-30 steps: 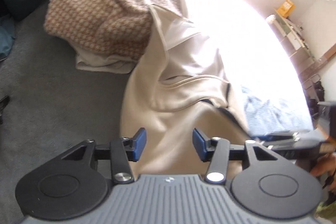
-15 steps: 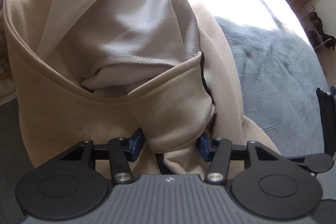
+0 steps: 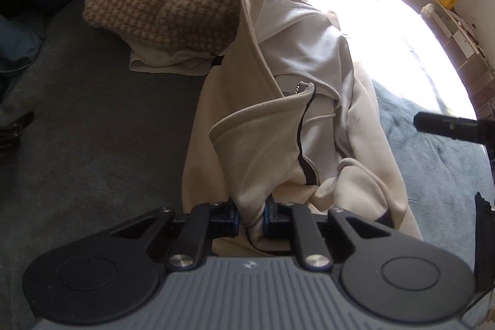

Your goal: Fold clothes

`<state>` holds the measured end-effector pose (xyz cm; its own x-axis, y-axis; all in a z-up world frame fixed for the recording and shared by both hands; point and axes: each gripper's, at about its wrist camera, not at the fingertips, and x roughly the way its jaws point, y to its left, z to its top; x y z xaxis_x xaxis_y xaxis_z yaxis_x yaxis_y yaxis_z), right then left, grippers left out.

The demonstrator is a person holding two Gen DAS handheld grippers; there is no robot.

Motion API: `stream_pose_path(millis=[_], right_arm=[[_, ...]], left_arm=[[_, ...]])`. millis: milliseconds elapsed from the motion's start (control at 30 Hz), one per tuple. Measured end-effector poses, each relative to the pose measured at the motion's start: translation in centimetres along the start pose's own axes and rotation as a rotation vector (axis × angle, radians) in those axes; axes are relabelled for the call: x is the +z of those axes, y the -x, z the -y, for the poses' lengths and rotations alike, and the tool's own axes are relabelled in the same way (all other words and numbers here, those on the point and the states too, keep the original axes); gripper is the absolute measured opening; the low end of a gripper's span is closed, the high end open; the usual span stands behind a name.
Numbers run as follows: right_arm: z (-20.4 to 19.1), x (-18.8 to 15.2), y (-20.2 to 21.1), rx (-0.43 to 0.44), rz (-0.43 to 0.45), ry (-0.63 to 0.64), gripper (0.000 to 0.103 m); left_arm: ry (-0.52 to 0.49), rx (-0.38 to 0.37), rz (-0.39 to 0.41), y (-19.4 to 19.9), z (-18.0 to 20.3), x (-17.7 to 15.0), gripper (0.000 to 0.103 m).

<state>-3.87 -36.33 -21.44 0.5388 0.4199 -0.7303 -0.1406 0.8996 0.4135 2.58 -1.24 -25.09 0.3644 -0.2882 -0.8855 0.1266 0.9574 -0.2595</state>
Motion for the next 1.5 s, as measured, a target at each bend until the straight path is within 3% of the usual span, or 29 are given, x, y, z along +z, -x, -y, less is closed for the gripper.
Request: stream_pose_path(millis=[100,167,300,400,500,633,767,900,933,1000,1033,1067,1267,1500], right_arm=[[-1.4,5.1,-2.2,0.046,0.044,0.066,0.048],[-4.2,9.5,-6.4,0.071,0.039,0.11,0.052],[-8.4,12.9,-13.0,0.137,-0.06,0.09,0.06],[-10.8,12.9,-17.2,0.09,-0.148,0.064,0.067],[-11.6,11.9,-20.7,-0.069,-0.258,0.038,0.068],[-10.2,10.6,-22.3,-0.201,-0.347,-0.1,0.068],[-7.5,9.4,-22.4,-0.189,-0.365,-0.311,0.069],[-5.8,9.1,-23.5,-0.122,-0.309,-0.363,0.069],[-5.5,9.1,-23.8,-0.108,-0.296,-0.367,0.067],[-4.7,9.0,-23.9,-0.066,-0.263,-0.401,0.048],[-4.3,8.9,-23.4,-0.039,-0.241,-0.444,0.022],[-4.0,8.8,-22.6,0.002,-0.205,-0.491,0.011],[-4.4,9.4,-12.6,0.285,0.113,-0.564,0.009],[-4.9,9.8,3.6,0.475,0.325,-0.519,0.009]], left_arm=[[0.083,0.024,0.005,1.6,-2.1,-1.1,0.013],[0.133,0.025,0.01,2.2,-3.4,-2.2,0.013],[0.165,0.004,0.032,2.3,-3.7,-3.8,0.013],[0.095,0.02,0.082,2.4,-2.4,-5.0,0.013],[0.063,0.016,0.112,2.1,-1.7,-6.0,0.013],[0.07,-0.027,0.121,2.1,-1.6,-7.3,0.013],[0.054,-0.057,0.129,1.8,-1.8,-7.9,0.013],[0.054,-0.074,0.134,1.7,-2.4,-8.1,0.013],[0.052,-0.075,0.135,1.7,-2.6,-8.1,0.013],[0.046,-0.075,0.142,2.1,-2.5,-8.2,0.013],[0.04,-0.075,0.151,2.5,-2.4,-8.0,0.013],[0.034,-0.075,0.162,2.9,-2.4,-7.8,0.013],[0.007,-0.064,0.275,7.4,-1.8,-5.7,0.013],[-0.065,-0.037,0.472,16.3,2.8,-4.7,0.013]])
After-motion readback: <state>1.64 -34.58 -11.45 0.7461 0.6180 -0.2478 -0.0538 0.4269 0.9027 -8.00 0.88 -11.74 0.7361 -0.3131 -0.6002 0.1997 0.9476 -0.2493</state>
